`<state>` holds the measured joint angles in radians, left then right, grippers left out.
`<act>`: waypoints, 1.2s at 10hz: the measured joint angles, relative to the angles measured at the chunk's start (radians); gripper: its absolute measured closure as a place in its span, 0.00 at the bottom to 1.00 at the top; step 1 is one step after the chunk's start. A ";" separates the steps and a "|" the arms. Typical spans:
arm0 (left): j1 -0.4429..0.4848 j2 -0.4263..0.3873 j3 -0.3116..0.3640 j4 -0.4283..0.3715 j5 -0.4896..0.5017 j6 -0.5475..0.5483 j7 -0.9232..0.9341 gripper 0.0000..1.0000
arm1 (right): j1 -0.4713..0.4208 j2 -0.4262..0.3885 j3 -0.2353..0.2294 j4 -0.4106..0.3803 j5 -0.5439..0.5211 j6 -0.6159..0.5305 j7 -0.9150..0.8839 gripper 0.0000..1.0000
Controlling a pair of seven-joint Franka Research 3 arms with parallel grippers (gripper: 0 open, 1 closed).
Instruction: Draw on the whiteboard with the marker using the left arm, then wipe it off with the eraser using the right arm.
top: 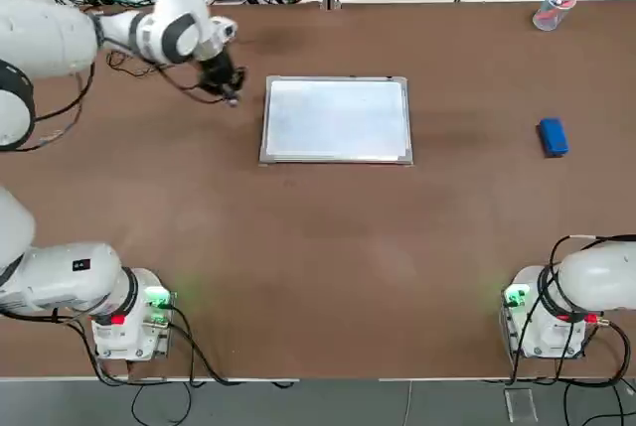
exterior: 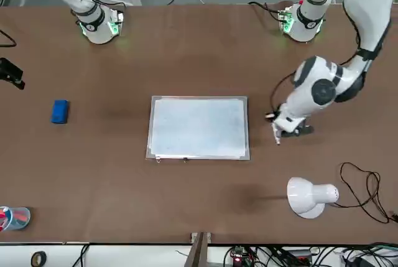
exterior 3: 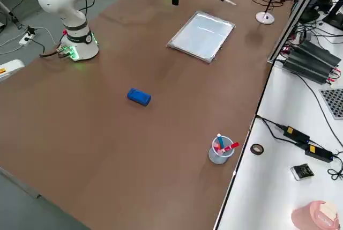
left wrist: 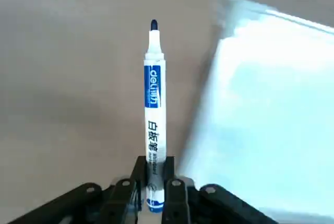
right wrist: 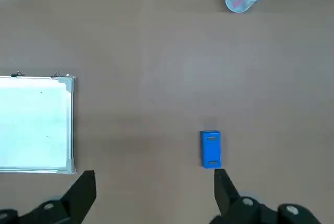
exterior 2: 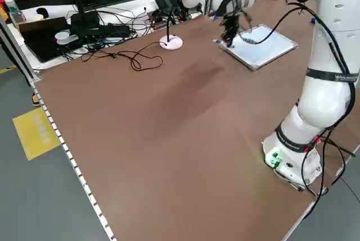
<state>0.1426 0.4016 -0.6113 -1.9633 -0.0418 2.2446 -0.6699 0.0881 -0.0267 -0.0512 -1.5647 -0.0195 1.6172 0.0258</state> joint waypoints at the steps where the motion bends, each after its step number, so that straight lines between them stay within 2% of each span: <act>1: -0.005 0.017 -0.026 0.039 -0.076 -0.020 -0.031 0.83 | 0.000 0.000 0.000 0.000 0.000 0.000 0.000 0.00; 6: -0.052 0.170 -0.052 0.187 -0.505 -0.040 -0.076 0.83 | 0.000 0.000 0.000 0.000 0.000 -0.005 0.000 0.00; 9: -0.100 0.264 -0.052 0.250 -0.780 -0.030 -0.076 0.83 | 0.000 0.000 0.000 0.000 0.000 -0.007 0.000 0.00; 12: -0.144 0.326 -0.052 0.281 -0.998 -0.013 -0.079 0.83 | 0.000 0.000 0.000 0.000 0.000 -0.007 0.000 0.00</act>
<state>-0.0013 0.7273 -0.6634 -1.6828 -1.0397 2.2319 -0.7489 0.0884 -0.0265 -0.0513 -1.5651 -0.0197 1.6105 0.0258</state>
